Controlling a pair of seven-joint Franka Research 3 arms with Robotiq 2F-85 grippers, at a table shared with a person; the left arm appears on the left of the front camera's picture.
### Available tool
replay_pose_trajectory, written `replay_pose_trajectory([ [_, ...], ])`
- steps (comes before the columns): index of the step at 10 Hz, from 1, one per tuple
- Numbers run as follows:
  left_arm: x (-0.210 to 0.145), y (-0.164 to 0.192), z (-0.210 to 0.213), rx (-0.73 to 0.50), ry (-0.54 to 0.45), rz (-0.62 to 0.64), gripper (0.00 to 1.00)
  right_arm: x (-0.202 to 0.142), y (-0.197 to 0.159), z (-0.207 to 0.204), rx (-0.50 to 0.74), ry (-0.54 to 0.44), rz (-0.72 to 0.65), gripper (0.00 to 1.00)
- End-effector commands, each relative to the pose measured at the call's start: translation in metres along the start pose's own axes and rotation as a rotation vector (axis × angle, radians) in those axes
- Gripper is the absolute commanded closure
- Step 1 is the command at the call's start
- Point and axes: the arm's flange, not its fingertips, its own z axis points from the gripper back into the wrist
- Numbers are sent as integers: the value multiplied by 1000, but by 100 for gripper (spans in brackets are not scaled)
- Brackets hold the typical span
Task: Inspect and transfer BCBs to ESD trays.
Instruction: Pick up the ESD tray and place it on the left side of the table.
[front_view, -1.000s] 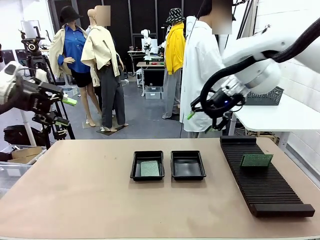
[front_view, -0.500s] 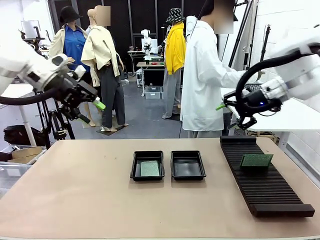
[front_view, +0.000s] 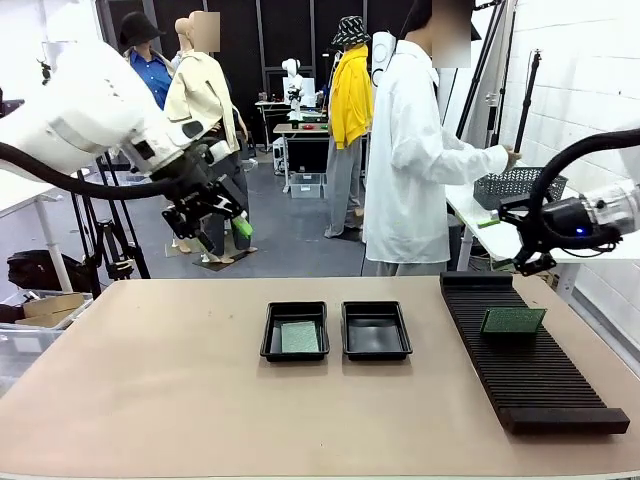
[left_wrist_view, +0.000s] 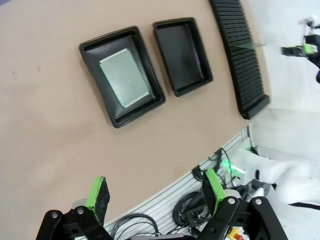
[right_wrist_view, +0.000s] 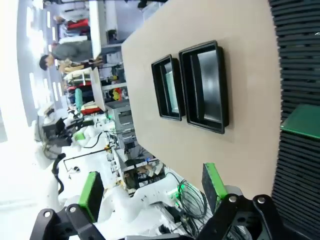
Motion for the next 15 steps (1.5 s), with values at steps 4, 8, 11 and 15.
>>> replay_pose_trajectory([
  [4, 32, -15, -66, 185, -6, 81, 2, 10, -24, 23, 40, 96, 107, 0],
  [8, 34, -15, -131, 210, 15, 164, 2, 16, -35, 24, 74, 88, 86, 0],
  [11, 31, -5, -171, 263, 35, 200, 2, 15, -33, 21, 55, 80, 73, 0],
  [15, 34, 6, -203, 313, 38, 230, 2, 15, -33, 21, 55, 80, 73, 0],
])
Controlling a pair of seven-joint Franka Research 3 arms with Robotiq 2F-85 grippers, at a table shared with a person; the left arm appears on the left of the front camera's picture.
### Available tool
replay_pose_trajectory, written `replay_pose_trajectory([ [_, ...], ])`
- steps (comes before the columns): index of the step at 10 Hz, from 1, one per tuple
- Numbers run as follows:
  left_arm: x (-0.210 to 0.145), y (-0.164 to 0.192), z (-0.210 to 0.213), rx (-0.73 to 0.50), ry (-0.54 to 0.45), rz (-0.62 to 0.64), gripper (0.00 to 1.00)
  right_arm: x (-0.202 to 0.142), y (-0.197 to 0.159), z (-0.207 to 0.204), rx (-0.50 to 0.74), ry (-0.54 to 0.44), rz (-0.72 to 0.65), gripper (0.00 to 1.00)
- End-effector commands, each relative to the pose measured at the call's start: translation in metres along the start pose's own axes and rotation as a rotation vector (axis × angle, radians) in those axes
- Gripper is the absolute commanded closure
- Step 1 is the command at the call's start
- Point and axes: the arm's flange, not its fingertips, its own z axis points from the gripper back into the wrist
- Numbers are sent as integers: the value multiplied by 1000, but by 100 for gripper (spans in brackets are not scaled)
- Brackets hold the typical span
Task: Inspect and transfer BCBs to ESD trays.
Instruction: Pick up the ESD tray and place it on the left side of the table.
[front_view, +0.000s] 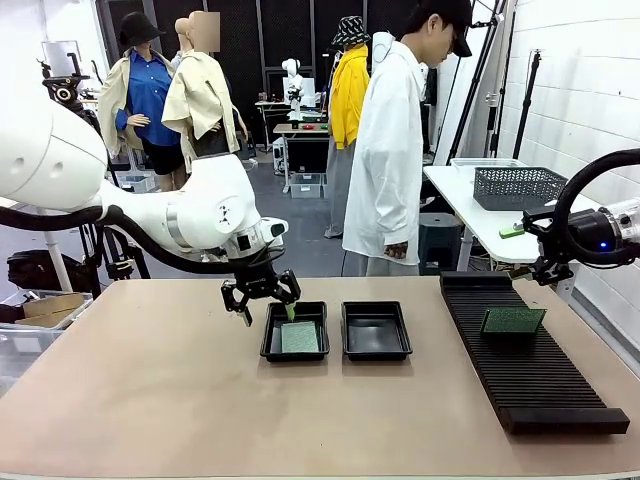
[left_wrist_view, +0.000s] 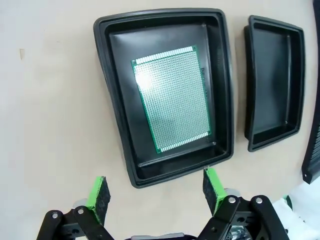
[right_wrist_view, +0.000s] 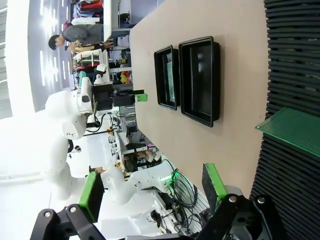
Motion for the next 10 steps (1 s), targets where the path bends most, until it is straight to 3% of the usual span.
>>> replay_pose_trajectory([
  [1, 7, -2, -11, 30, -33, 29, 2, 0, 2, -1, -4, 5, 4, 0],
  [9, 22, 12, -48, 15, -144, 74, 2, 0, 2, -1, -4, 5, 4, 0],
  [10, 24, 14, -51, 8, -166, 71, 7, 0, 2, -1, -4, 5, 4, 0],
])
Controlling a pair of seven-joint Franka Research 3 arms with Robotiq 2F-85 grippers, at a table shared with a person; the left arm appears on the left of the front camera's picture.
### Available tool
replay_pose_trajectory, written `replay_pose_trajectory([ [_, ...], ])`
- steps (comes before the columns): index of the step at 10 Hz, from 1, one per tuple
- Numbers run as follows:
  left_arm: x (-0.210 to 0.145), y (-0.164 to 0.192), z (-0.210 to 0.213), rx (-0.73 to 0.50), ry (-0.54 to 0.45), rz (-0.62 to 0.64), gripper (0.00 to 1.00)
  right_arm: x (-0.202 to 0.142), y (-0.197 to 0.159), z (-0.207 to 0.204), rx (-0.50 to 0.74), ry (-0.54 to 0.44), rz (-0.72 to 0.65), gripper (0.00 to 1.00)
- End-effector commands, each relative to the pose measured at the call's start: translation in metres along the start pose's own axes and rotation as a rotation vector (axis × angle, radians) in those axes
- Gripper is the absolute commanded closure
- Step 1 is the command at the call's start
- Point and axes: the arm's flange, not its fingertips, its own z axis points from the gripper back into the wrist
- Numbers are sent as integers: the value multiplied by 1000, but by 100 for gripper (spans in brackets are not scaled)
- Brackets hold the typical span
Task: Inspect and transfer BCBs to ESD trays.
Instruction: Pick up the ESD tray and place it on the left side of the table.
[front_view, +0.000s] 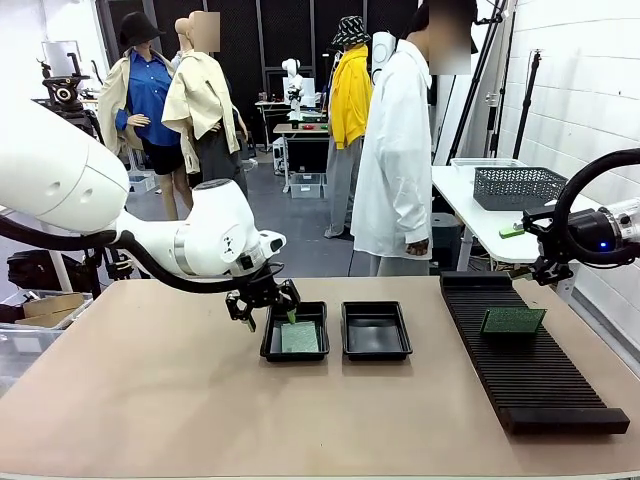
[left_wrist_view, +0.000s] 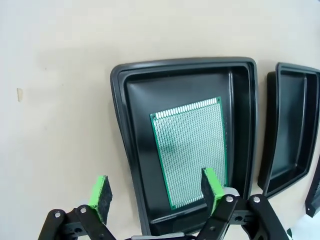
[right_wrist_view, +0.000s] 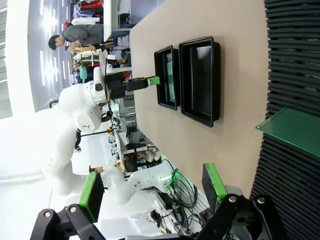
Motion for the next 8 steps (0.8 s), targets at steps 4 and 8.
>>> replay_pose_trajectory([
  [4, -1, -1, -12, 6, -62, 13, 48, 0, 2, -1, -4, 5, 4, 0],
  [8, 0, 2, -10, -3, -51, 18, 100, 0, 2, -1, -4, 5, 4, 0],
])
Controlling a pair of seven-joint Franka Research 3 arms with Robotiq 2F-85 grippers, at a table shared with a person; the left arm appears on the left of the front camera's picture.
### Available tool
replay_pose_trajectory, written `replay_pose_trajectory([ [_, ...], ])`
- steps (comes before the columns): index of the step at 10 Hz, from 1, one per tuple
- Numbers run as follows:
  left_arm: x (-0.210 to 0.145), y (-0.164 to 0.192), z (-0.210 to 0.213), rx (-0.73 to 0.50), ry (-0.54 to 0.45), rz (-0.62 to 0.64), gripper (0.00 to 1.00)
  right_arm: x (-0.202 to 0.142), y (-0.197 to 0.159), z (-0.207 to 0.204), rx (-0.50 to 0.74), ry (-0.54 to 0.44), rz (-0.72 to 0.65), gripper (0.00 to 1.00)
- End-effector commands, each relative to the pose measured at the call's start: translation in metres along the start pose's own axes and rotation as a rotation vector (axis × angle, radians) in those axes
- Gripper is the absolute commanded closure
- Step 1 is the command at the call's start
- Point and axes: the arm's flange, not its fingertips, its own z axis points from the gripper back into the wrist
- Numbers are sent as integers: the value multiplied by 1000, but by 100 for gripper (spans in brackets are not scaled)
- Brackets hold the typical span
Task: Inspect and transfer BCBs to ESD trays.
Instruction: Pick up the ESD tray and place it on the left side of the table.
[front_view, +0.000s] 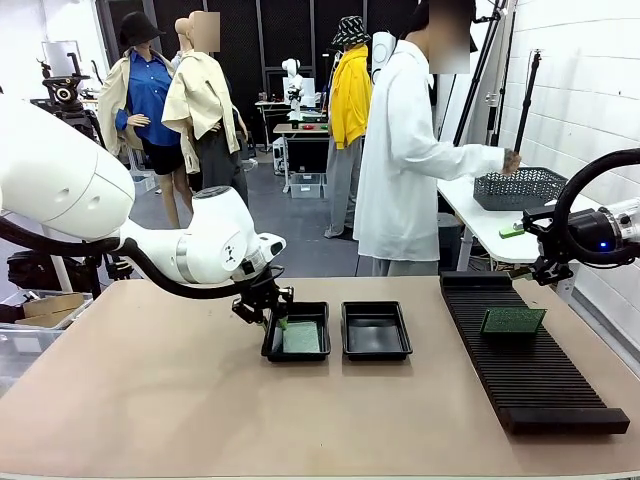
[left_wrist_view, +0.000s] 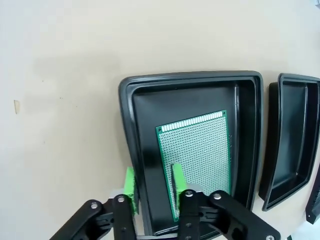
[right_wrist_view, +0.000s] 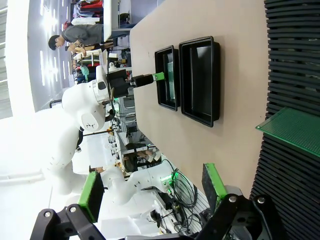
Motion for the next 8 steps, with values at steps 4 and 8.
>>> replay_pose_trajectory([
  [4, 0, 10, 5, 11, -4, 37, 100, 0, 2, -1, -4, 5, 4, 0],
  [8, 4, 8, 1, 6, -3, 14, 100, 0, 2, -1, -4, 5, 4, 0],
])
